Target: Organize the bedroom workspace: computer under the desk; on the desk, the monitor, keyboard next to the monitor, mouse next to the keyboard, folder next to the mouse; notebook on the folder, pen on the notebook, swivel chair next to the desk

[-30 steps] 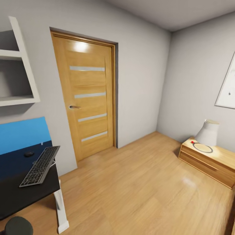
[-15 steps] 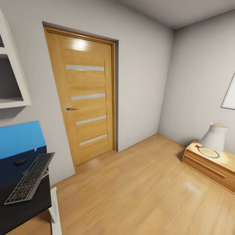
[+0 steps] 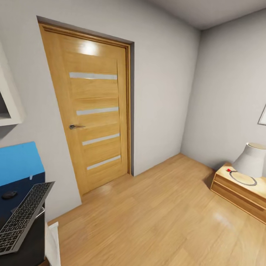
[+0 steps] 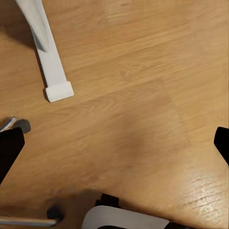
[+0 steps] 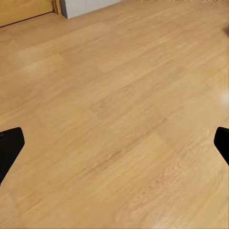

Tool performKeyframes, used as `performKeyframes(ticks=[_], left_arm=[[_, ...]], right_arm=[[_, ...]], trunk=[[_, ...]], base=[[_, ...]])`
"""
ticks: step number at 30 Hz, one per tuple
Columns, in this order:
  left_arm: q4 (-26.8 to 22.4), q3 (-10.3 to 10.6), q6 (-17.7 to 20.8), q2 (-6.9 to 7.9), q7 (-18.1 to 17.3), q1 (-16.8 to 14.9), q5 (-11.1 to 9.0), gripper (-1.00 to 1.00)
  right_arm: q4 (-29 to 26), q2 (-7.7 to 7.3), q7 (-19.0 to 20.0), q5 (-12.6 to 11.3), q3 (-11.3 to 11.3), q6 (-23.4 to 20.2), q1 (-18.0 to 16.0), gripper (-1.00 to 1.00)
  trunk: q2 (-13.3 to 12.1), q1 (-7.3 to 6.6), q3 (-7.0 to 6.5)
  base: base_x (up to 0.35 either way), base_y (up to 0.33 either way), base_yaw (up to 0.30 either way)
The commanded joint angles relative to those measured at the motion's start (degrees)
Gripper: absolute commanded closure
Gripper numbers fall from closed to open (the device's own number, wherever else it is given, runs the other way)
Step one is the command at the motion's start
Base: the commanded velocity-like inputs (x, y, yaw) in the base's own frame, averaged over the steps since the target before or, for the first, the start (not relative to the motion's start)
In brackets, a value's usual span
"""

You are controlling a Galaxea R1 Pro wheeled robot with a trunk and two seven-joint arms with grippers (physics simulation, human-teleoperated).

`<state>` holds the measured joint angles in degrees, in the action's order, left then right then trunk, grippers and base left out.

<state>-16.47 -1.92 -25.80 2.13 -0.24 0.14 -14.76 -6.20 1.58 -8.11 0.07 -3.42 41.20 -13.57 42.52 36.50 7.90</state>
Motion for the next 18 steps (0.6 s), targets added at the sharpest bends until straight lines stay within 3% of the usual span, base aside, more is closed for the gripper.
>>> performKeyframes(ticks=[1,18], left_arm=[[-0.10,-0.19,-0.04,-0.02,-0.03,0.02,0.08,-1.00],[-0.13,-0.19,-0.04,-0.02,-0.03,0.03,0.08,-1.00]], right_arm=[[0.05,0.00,-0.44,0.02,-0.37,0.11,-0.05,-1.00],[0.05,0.00,-0.46,0.02,-0.36,0.11,-0.05,-1.00]], trunk=[[0.05,0.04,0.08],[0.05,0.04,0.08]], base=[[0.325,0.000,0.000],[0.325,0.000,0.000]])
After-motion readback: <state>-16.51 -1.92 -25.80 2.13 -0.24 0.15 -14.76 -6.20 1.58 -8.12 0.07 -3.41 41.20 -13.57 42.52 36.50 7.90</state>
